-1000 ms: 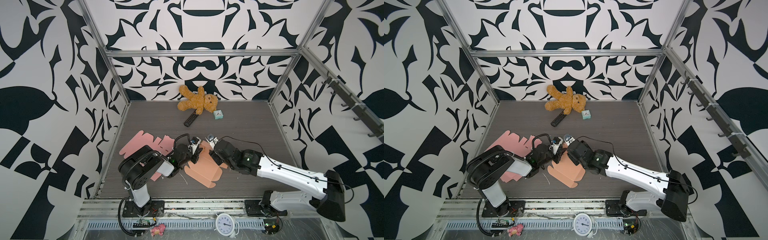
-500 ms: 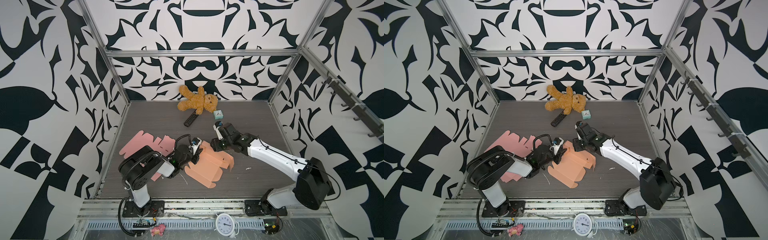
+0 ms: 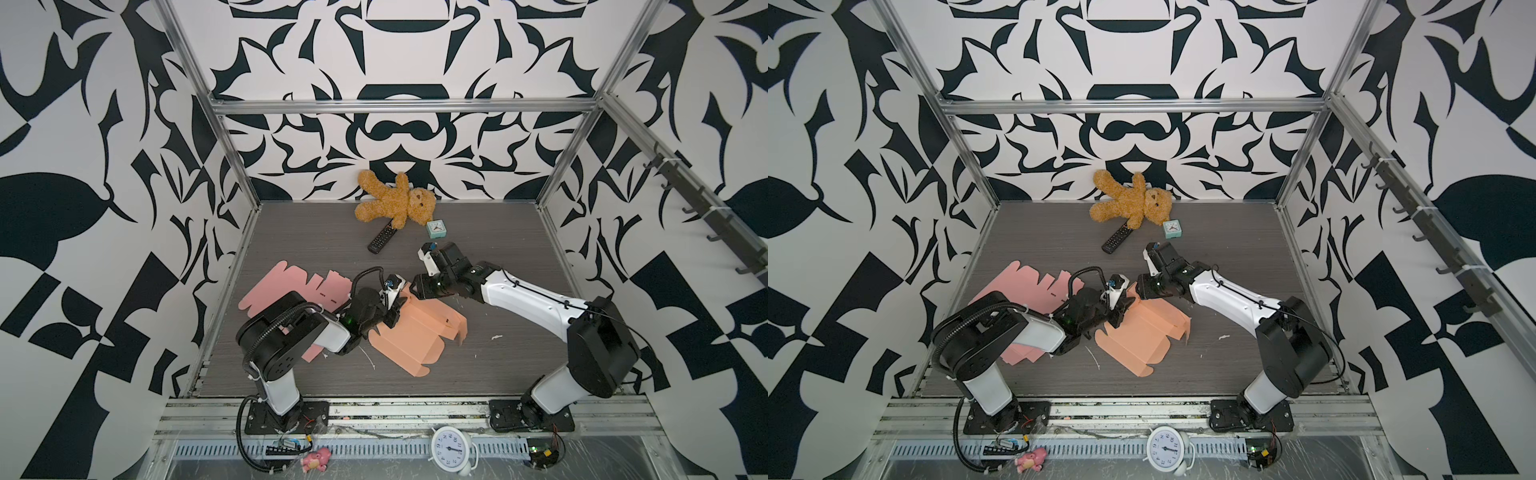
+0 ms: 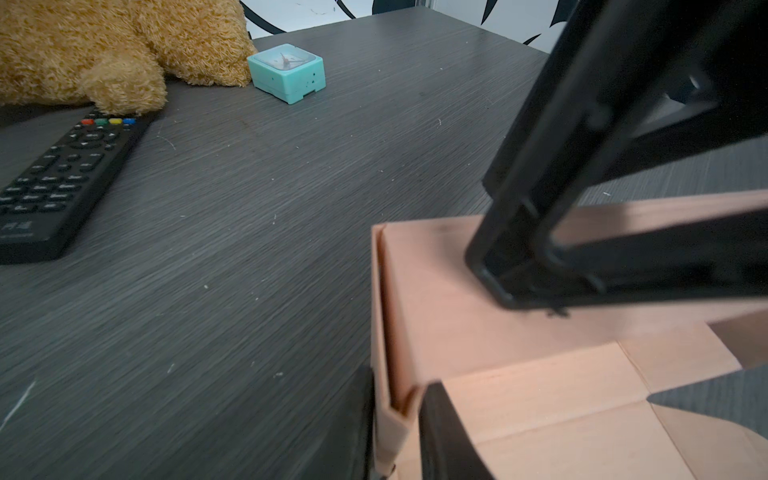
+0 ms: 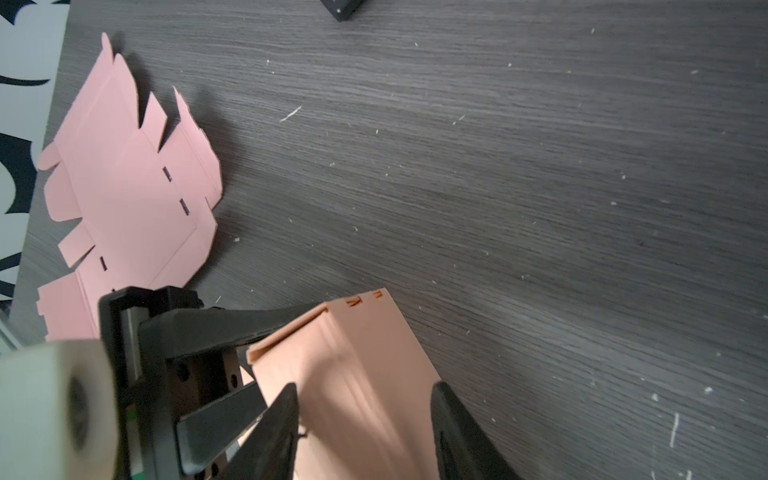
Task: Fold the paper box
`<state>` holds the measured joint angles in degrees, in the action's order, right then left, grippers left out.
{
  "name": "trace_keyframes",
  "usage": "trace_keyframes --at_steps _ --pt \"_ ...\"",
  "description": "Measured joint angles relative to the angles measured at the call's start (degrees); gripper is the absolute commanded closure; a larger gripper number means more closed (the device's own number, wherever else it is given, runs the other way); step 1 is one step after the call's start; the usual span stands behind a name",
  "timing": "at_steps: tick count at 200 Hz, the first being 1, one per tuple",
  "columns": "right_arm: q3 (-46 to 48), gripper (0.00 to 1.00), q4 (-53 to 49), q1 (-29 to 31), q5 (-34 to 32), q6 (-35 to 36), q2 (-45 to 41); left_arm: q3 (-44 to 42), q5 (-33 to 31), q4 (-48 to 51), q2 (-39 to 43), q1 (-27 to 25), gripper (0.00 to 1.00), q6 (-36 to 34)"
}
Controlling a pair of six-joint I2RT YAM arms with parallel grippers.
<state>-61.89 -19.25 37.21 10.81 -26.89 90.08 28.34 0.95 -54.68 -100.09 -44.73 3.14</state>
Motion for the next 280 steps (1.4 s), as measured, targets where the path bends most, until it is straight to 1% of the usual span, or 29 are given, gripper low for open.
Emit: trace_keyframes --at_steps 43,79,116,153,196,242,264,280 --pt "0.9 0.48 2.2 -0.1 2.2 -2.4 0.0 0.7 -0.3 0.5 0.1 -0.1 0.77 0.0" --pt "4.1 0.51 5.1 -0.3 4.5 -5.7 -1.0 1.5 -0.6 0.5 0.1 -0.2 0.77 0.0" --pt "6.9 0.51 7.2 -0.3 5.3 -7.7 -2.8 1.5 -0.8 0.5 0.1 -0.3 0.81 0.0" --pt "7.3 0.52 8.6 -0.3 6.3 -9.6 -3.0 1.5 -1.1 0.5 0.1 -0.3 0.82 0.0" --pt "10.2 0.52 14.2 -0.9 8.3 -13.9 -3.1 1.5 -2.8 0.5 0.1 -0.5 0.84 0.0" --pt "12.6 0.52 17.0 -1.1 8.5 -16.6 -4.2 1.5 -3.3 0.1 -0.1 -1.0 0.84 0.3" --pt "13.3 0.52 17.2 -1.1 8.4 -17.0 -4.6 1.5 -3.4 -1.5 -1.2 -1.3 0.79 0.5" --pt "13.6 0.52 17.4 -1.0 8.6 -17.4 -4.5 1.6 -3.4 -3.0 -2.2 -1.3 0.79 0.5"
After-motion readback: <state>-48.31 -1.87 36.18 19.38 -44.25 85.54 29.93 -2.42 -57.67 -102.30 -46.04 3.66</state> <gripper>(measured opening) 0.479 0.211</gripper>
